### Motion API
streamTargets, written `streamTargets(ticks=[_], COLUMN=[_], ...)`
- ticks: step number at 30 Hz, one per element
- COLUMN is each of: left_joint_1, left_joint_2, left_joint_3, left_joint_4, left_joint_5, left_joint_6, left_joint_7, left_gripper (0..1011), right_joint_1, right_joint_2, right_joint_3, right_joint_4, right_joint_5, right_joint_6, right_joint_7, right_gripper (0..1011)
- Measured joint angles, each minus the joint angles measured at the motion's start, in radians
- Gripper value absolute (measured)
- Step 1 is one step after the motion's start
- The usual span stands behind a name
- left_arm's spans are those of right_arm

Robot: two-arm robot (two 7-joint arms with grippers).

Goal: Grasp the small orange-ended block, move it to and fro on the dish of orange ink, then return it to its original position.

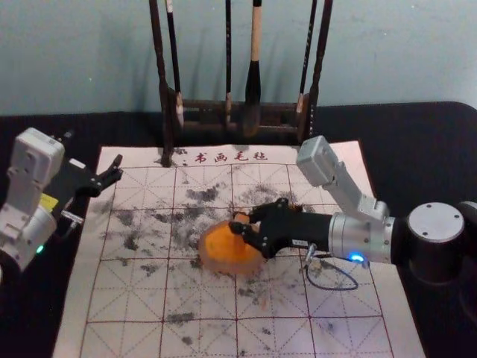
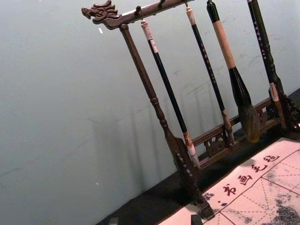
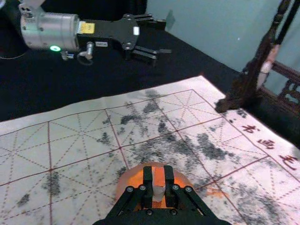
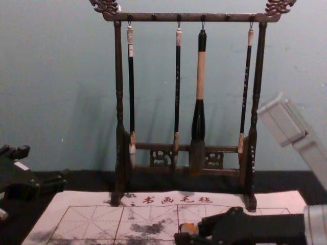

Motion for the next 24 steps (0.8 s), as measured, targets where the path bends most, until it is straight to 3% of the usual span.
streamTargets(ticks=[12, 24], left_joint_1=[0.0, 0.0], left_joint_2=[0.0, 0.0], left_joint_3=[0.0, 0.0], left_joint_4=[0.0, 0.0], left_joint_5=[0.0, 0.0], left_joint_6=[0.0, 0.0], left_joint_7=[0.0, 0.0], left_gripper=[1001, 1001], right_joint_1=[0.009, 0.054], right_joint_2=[-0.021, -0.075], right_joint_3=[-0.022, -0.031], right_joint_4=[0.007, 0.095], right_joint_5=[0.007, -0.007], right_joint_6=[-0.001, -0.025], right_joint_7=[0.008, -0.015], right_gripper=[111, 111])
